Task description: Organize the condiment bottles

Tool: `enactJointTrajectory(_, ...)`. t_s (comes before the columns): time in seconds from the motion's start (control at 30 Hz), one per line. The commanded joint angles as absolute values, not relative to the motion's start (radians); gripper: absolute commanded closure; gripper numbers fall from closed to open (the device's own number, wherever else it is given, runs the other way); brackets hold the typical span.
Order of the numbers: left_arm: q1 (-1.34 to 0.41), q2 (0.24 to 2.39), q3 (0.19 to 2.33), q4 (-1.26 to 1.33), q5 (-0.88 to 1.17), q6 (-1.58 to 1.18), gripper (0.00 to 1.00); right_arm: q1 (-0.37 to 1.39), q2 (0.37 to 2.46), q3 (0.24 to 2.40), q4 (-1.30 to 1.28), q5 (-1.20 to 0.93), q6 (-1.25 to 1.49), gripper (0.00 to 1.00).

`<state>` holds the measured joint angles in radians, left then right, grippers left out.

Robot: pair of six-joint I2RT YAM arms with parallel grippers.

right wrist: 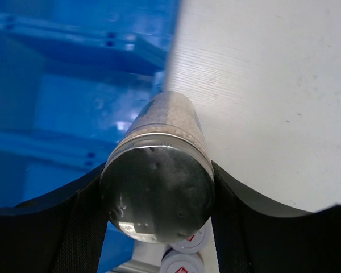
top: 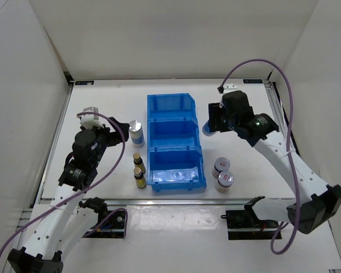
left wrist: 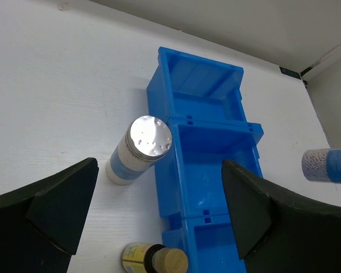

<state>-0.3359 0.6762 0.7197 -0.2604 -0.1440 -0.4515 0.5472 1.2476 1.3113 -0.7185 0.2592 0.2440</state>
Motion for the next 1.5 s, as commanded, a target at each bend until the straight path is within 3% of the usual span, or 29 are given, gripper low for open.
enactJointTrajectory(0.0,-0.339,0.676,0.707,-0.255,-0.187,-0.474,0.0,0.584,1.2,1.402,-0.698,0.14,0.196,1.0)
enactJointTrajectory(0.07,-0.339,0.676,0.707,-0.265,-0.196,-0.474,0.0,0.612,1.21,1.429,-0.745,0.036,0.196,1.0)
enactJointTrajectory(0.3,-0.339,0.695,0.707,-0.275,-0.225,-0.483,0.0,0.752,1.172,1.347,-0.753,-0.006,0.235,1.0)
enactJointTrajectory(0.5,-0.339,0.713,0.707,-0.275,-0.225,-0.483,0.0,0.86,1.172,1.253,-0.732,0.02,0.276,1.0)
enactJointTrajectory(0.83,-0.339,0.723,0.707,-0.284,-0.235,-0.483,0.0,0.893,1.221,1.089,-0.663,0.104,0.33,0.98)
enactJointTrajectory(0.87,-0.339,0.723,0.707,-0.284,-0.235,-0.483,0.0,0.893,1.232,1.074,-0.654,0.104,0.33,0.93)
enactJointTrajectory(0.9,-0.339,0.723,0.707,-0.284,-0.235,-0.483,0.0,0.893,1.255,1.051,-0.632,0.13,0.357,0.78)
enactJointTrajectory(0.93,-0.339,0.723,0.707,-0.284,-0.235,-0.483,0.0,0.903,1.265,1.051,-0.632,0.147,0.357,0.72)
enactJointTrajectory(1.03,-0.339,0.732,0.707,-0.284,-0.235,-0.483,0.0,0.913,1.307,1.039,-0.614,0.161,0.394,0.63)
enactJointTrajectory(1.1,-0.339,0.732,0.707,-0.284,-0.225,-0.483,0.0,0.913,1.328,1.039,-0.614,0.161,0.394,0.43)
enactJointTrajectory(1.2,-0.339,0.732,0.707,-0.284,-0.215,-0.472,0.0,0.936,1.328,1.072,-0.632,0.204,0.408,0.0)
enactJointTrajectory(1.47,-0.339,0.79,0.729,-0.284,-0.121,-0.43,0.0,0.936,1.131,1.17,-0.687,0.305,0.41,0.0)
